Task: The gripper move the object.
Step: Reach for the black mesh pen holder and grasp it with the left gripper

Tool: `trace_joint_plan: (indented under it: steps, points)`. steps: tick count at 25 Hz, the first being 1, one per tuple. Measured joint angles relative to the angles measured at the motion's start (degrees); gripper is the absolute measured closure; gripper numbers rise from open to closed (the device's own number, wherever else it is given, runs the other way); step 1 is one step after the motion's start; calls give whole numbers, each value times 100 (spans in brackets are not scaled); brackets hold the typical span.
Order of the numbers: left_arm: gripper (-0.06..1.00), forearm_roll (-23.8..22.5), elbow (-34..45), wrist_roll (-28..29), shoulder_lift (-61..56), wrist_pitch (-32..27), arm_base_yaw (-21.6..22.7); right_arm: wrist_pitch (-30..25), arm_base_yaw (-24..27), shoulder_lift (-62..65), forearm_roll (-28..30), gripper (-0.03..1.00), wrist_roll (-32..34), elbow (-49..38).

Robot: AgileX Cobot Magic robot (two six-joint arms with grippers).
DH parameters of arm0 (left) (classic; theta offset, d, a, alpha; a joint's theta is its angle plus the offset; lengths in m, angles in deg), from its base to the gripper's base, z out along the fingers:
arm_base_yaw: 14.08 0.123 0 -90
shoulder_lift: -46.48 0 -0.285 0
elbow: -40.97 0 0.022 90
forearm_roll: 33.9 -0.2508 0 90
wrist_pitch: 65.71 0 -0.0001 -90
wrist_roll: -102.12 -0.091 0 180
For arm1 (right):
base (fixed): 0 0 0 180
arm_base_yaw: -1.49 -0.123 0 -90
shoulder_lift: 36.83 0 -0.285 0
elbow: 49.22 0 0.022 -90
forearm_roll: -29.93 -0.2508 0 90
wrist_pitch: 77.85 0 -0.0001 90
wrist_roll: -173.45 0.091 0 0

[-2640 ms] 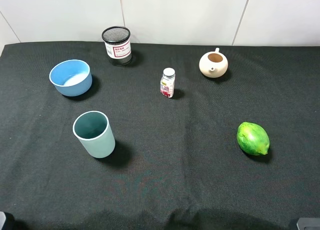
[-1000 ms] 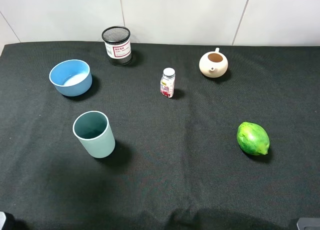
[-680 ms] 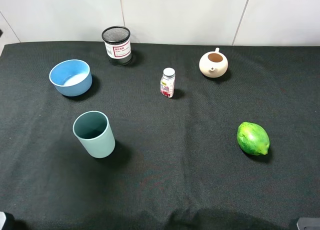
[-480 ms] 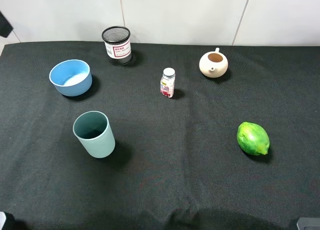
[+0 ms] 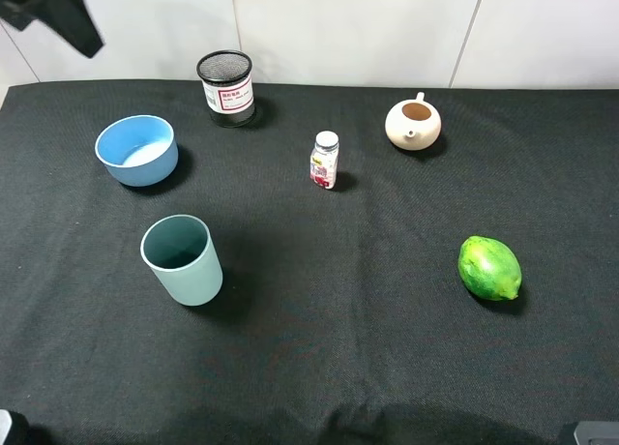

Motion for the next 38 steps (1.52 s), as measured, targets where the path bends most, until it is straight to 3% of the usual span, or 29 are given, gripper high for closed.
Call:
trace_joint_plan:
  steps: [19, 27, 38]
  points:
    - [-4, -235, -1926, -209, 2075, 11, -924, 0, 0, 0, 0, 27, 0, 0]
    - [-4, -367, -2574, -313, 2774, 117, -1071, 0, 0, 0, -11, 27, 0, 0]
    - [-4, -540, -2834, -537, 3427, 690, -1129, 0, 0, 0, -15, 27, 0, 0]
